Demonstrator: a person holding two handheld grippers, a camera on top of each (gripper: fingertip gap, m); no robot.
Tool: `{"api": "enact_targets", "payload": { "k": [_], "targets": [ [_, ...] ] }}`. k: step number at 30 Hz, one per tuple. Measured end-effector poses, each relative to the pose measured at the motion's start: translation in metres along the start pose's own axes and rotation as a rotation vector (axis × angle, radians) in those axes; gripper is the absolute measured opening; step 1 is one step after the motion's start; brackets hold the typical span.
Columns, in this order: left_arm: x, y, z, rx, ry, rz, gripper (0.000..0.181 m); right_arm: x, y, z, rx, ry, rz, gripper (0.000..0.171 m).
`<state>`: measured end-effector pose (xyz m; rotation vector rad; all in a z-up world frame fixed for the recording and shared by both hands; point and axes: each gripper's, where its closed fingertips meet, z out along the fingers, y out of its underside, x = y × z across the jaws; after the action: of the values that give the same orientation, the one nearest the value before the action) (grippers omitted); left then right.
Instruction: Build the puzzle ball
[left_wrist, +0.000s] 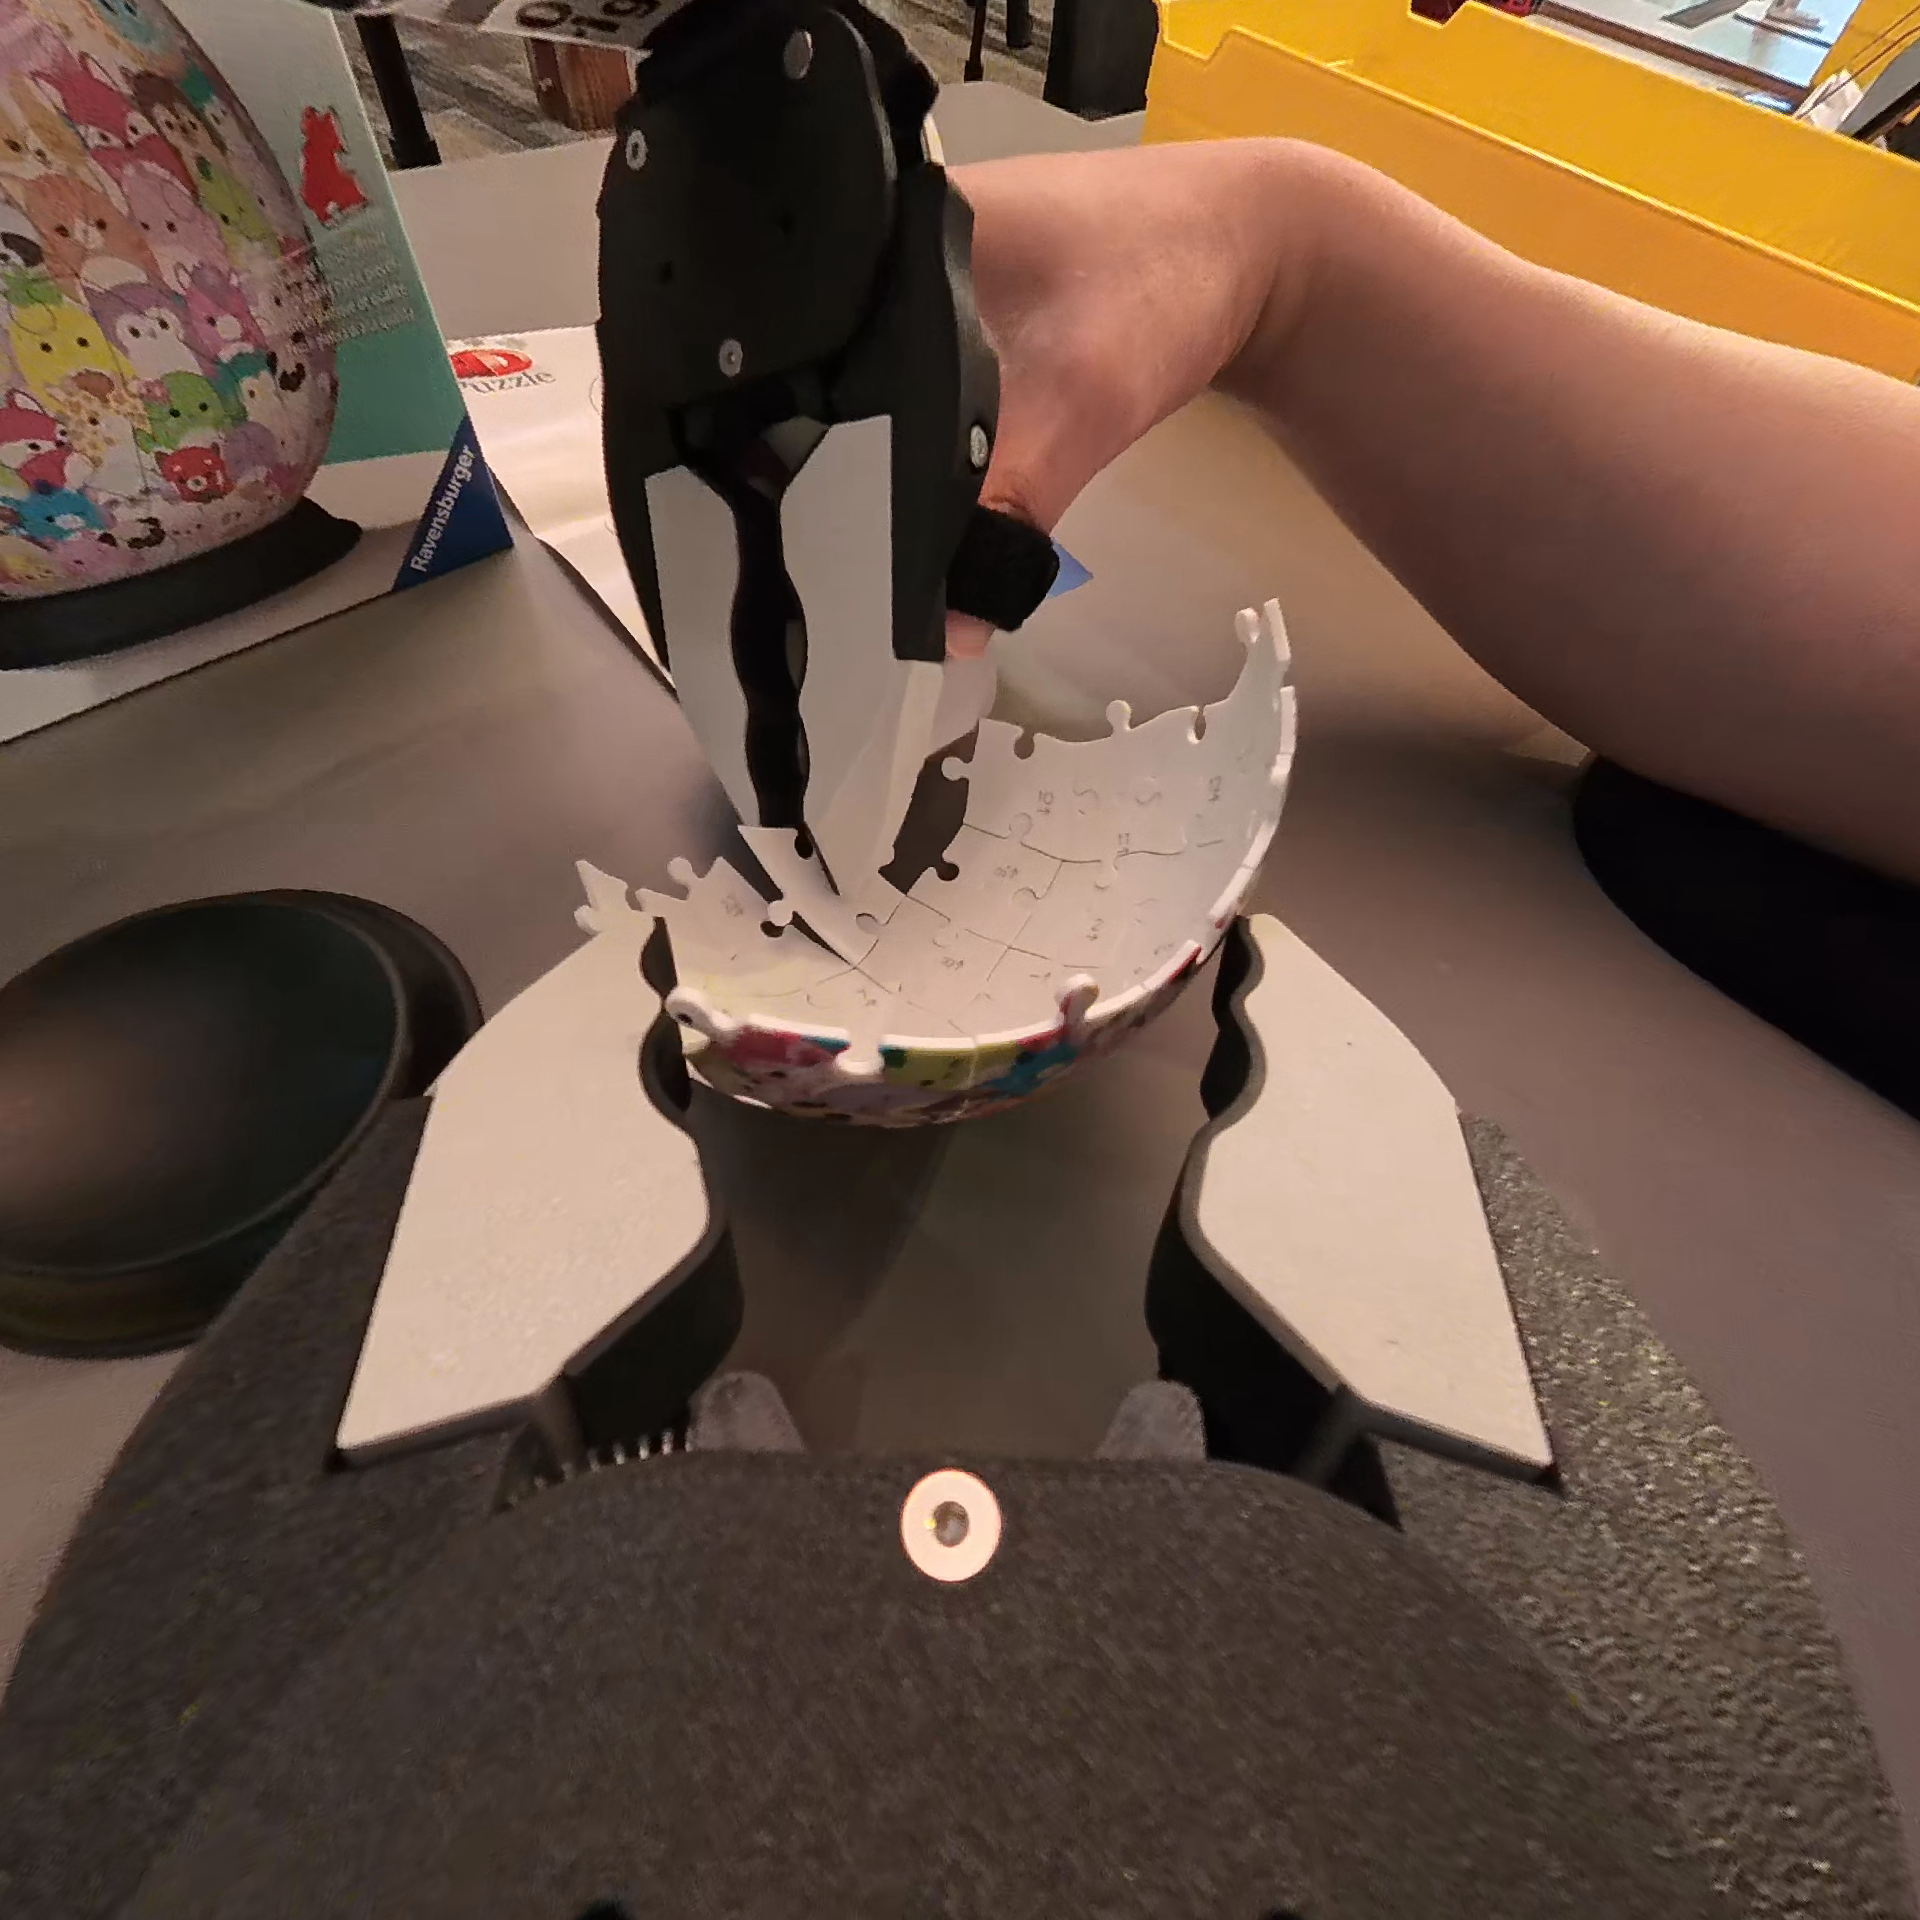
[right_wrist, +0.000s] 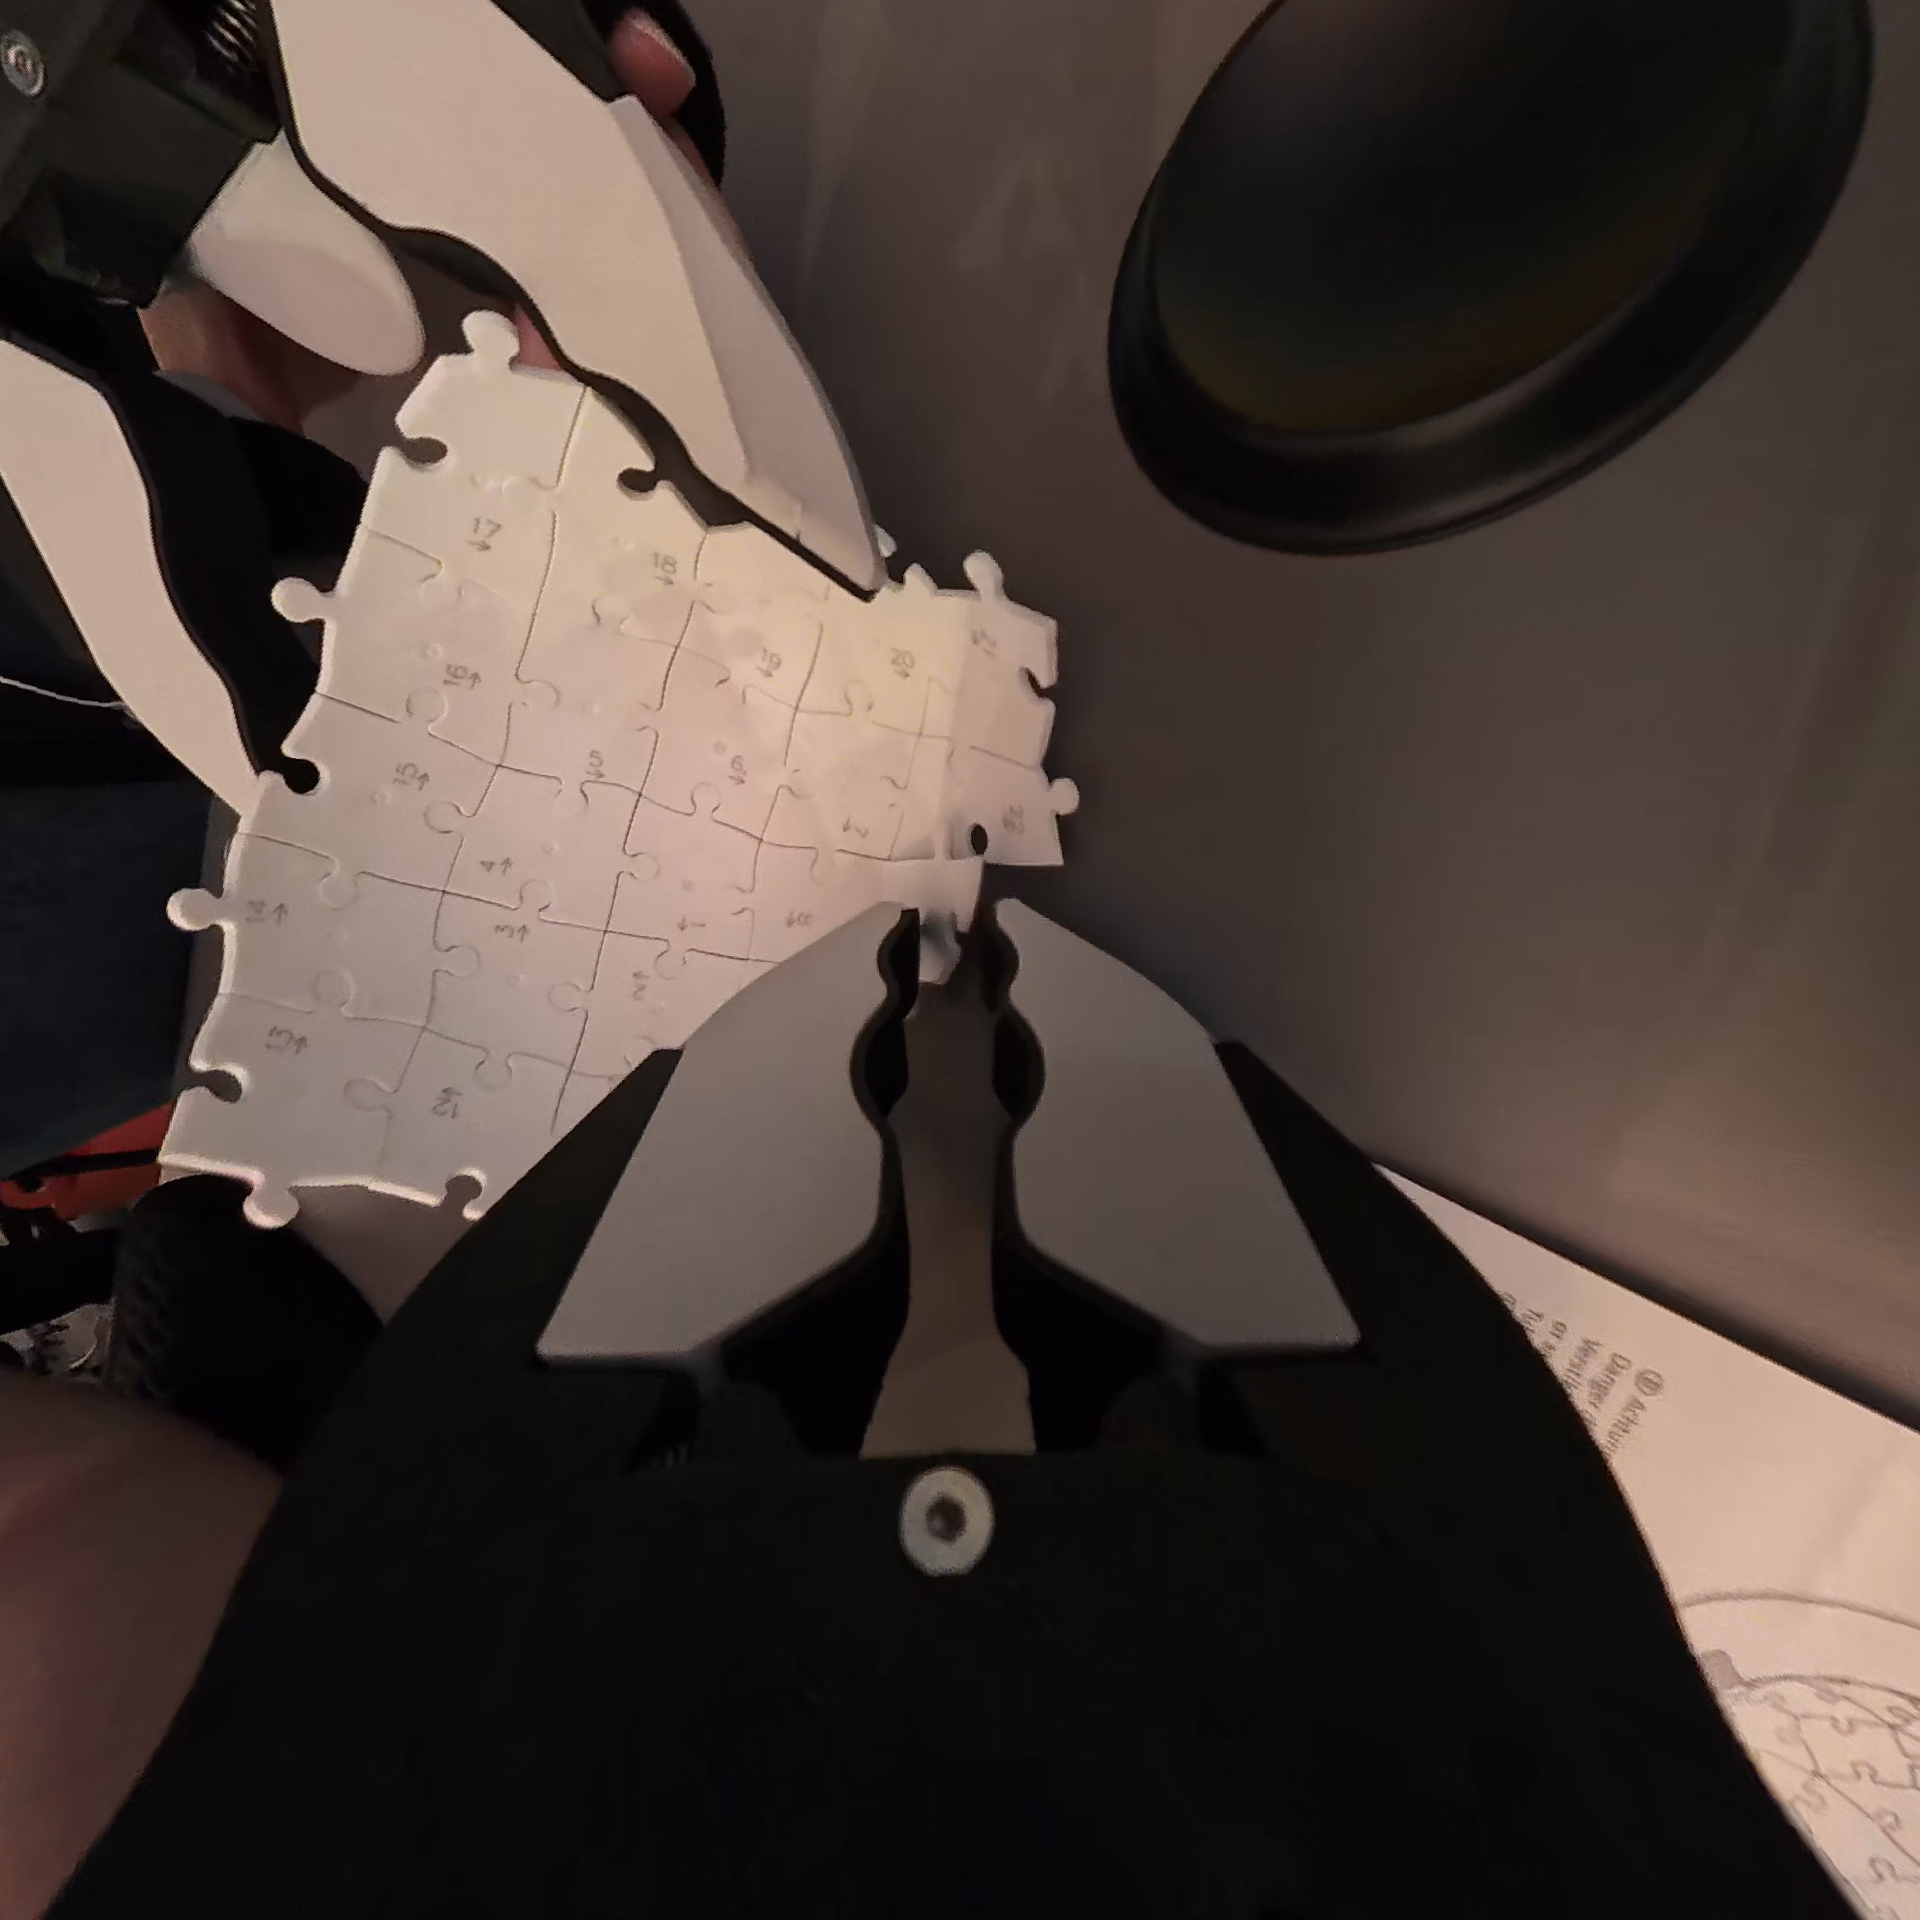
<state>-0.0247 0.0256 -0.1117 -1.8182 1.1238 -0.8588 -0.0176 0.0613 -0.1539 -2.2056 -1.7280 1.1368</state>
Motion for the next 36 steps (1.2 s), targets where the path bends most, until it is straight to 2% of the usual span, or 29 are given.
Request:
{"api": "enact_targets", "payload": {
  "k": [17, 36],
  "targets": [
    [-0.001, -0.001, 0.0, 0.003, 0.004, -0.006, 0.095, 0.015, -0.003, -0.011, 0.006, 0.156, -0.029, 0.024],
    [-0.003, -0.002, -0.001, 0.009, 0.02, -0.022, 0.095, 0.021, -0.007, -0.011, -0.034, 0.239, -0.049, 0.034]
  ]
}}
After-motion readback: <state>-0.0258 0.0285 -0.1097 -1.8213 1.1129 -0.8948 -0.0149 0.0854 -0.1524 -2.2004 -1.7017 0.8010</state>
